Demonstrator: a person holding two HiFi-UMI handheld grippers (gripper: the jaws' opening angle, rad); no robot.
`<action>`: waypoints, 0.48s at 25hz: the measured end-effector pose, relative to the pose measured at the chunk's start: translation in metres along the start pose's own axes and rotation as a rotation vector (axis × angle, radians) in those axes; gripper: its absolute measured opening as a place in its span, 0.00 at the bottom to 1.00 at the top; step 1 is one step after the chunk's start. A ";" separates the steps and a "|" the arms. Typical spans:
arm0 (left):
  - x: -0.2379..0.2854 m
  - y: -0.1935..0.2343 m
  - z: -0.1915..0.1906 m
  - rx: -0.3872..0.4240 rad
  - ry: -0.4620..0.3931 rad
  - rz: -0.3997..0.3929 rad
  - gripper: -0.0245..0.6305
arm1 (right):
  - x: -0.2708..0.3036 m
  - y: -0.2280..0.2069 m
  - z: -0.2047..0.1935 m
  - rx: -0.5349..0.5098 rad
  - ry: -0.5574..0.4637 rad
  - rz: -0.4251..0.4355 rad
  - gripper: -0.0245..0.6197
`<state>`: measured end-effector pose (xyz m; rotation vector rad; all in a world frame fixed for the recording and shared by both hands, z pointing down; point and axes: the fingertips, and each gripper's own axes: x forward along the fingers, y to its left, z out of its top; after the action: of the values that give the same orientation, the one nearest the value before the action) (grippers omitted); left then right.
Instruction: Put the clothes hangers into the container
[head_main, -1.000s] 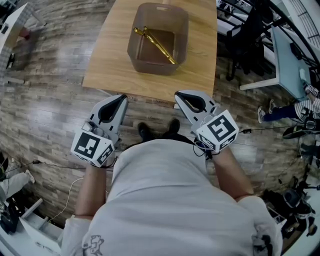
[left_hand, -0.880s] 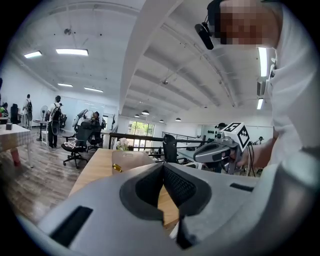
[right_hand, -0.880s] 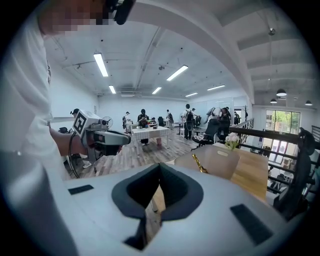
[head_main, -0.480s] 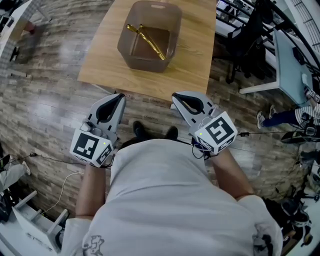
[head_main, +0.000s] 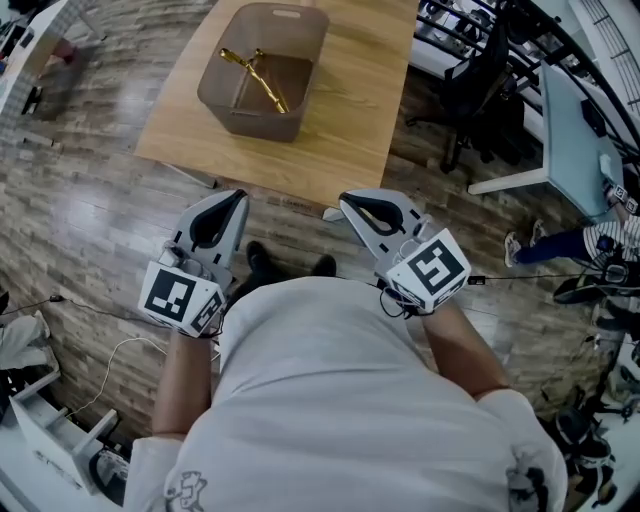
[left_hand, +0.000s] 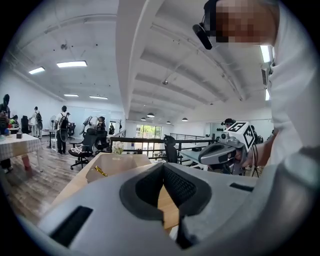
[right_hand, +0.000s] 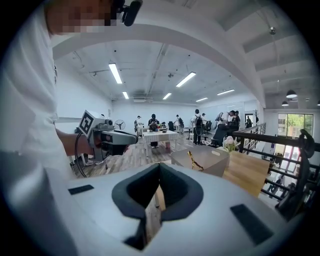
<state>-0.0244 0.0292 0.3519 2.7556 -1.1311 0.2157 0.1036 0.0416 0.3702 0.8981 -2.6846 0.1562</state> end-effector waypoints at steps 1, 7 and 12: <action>0.003 -0.007 0.001 0.001 -0.002 0.003 0.05 | -0.007 -0.002 -0.002 -0.003 -0.003 0.005 0.05; 0.016 -0.040 0.001 -0.008 -0.001 0.012 0.05 | -0.036 -0.010 -0.006 -0.009 -0.039 0.013 0.05; 0.024 -0.057 -0.001 -0.007 0.000 0.018 0.05 | -0.055 -0.015 -0.014 -0.003 -0.061 0.010 0.05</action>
<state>0.0322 0.0532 0.3522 2.7406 -1.1548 0.2134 0.1585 0.0636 0.3661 0.9021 -2.7452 0.1288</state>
